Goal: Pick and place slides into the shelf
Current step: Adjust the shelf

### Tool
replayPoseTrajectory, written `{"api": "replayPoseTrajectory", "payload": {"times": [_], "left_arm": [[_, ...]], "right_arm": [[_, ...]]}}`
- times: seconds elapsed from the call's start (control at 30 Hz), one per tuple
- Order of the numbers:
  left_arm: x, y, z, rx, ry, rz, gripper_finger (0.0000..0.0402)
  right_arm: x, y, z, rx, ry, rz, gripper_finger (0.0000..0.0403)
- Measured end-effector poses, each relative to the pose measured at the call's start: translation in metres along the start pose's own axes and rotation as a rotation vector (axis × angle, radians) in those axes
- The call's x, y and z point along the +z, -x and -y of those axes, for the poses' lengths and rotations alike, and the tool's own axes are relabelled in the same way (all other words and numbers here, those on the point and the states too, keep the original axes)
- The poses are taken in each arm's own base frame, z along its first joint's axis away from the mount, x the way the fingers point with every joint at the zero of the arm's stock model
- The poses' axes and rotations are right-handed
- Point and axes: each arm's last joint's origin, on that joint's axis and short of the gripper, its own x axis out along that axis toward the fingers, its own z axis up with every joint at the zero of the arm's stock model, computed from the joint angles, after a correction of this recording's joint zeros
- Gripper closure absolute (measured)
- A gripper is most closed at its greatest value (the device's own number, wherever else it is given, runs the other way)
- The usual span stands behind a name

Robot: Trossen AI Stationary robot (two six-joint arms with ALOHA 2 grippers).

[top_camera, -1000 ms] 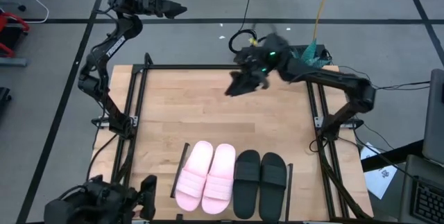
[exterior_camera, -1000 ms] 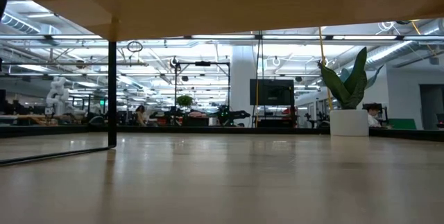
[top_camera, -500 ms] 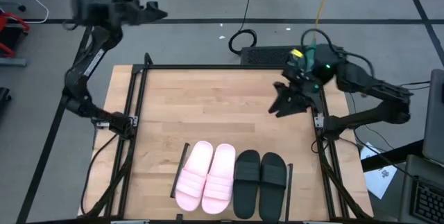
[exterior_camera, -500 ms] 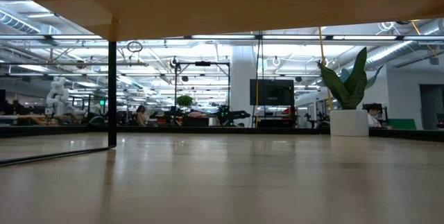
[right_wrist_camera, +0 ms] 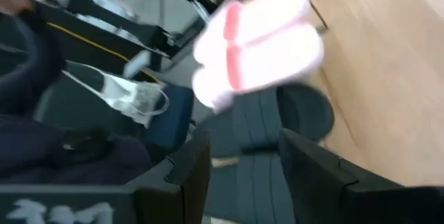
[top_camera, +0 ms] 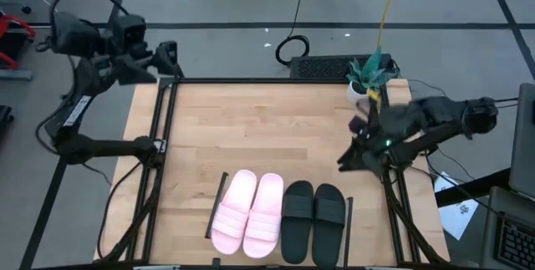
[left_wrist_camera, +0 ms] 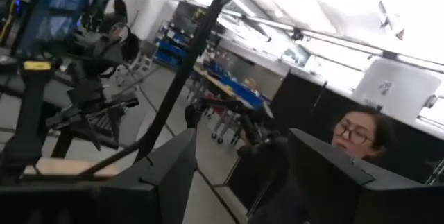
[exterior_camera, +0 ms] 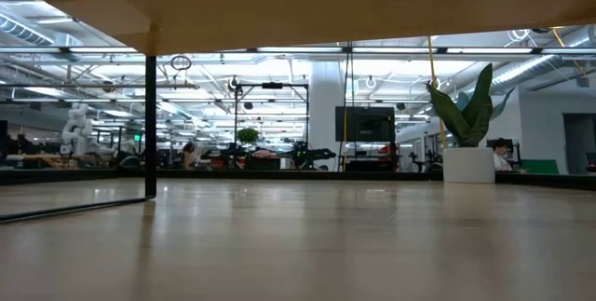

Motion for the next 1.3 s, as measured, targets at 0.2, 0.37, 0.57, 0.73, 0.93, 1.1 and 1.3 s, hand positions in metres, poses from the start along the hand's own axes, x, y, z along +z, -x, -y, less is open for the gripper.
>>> {"api": "replayPoseTrajectory", "payload": {"times": [0.2, 0.37, 0.57, 0.73, 0.93, 1.1, 1.3], "left_arm": [[-0.039, 0.000, -0.004, 0.179, 0.159, -0.005, 0.0174], [-0.068, 0.006, -0.006, 0.400, 0.226, -0.053, 0.0174], [-0.093, 0.013, 0.011, 0.508, 0.369, -0.121, 0.0174], [-0.113, 0.020, 0.020, 0.687, 0.469, -0.172, 0.0174], [-0.122, 0.028, 0.041, 0.718, 0.434, -0.156, 0.0174], [-0.134, 0.032, 0.042, 0.743, 0.494, -0.139, 0.0174], [-0.166, 0.038, 0.026, 0.812, 0.567, -0.175, 0.0174]], "right_arm": [[-0.040, -0.035, -0.005, -0.017, -0.092, -0.058, 0.0243], [-0.071, -0.053, -0.006, 0.004, -0.163, -0.022, 0.0243], [-0.104, -0.052, 0.001, -0.043, -0.226, 0.074, 0.0243], [-0.122, -0.042, 0.003, -0.038, -0.282, 0.157, 0.0243], [-0.136, -0.032, 0.014, -0.139, -0.366, 0.164, 0.0243], [-0.146, -0.029, 0.018, -0.187, -0.407, 0.132, 0.0243], [-0.156, -0.025, 0.022, -0.238, -0.450, 0.109, 0.0243]]}}
